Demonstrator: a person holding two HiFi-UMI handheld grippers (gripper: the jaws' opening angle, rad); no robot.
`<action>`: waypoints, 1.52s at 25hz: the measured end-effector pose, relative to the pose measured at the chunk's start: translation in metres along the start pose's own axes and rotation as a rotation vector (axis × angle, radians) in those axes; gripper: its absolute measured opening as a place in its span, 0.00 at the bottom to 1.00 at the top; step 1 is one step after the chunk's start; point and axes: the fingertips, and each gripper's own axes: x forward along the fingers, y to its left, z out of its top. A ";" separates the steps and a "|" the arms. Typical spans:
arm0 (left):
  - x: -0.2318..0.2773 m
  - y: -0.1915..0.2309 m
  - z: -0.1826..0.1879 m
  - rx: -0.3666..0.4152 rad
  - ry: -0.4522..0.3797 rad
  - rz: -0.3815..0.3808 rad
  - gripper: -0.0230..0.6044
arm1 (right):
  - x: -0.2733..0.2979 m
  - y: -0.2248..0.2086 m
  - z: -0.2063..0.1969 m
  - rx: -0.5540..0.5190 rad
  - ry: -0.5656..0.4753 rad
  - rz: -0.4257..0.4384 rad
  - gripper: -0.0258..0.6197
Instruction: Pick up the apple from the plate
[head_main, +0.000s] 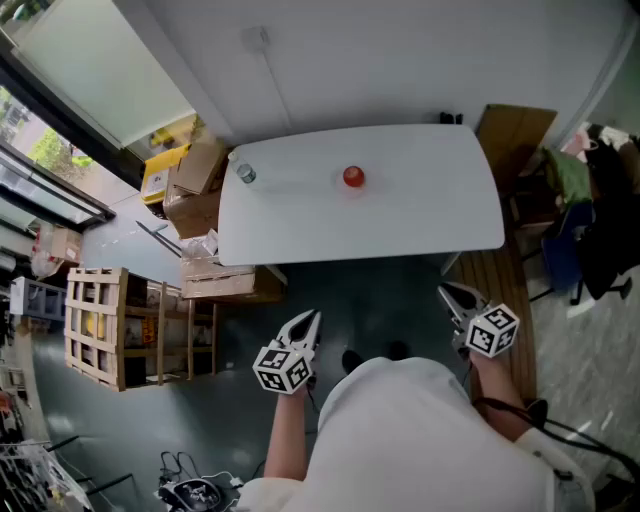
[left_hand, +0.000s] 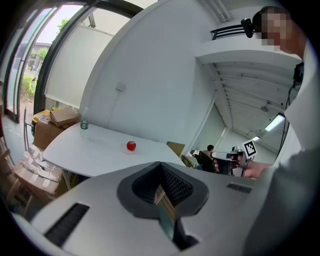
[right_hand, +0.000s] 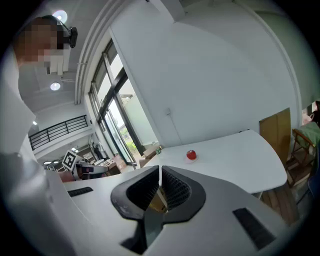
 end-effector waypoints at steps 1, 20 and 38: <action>0.000 -0.001 0.000 0.000 0.000 0.000 0.04 | 0.000 0.000 -0.001 0.003 0.002 0.003 0.11; 0.006 -0.015 -0.008 -0.010 0.008 0.021 0.04 | -0.007 -0.005 -0.003 0.033 0.023 0.054 0.11; 0.022 -0.052 -0.019 -0.037 -0.051 0.068 0.04 | -0.026 -0.044 -0.015 0.008 0.102 0.154 0.11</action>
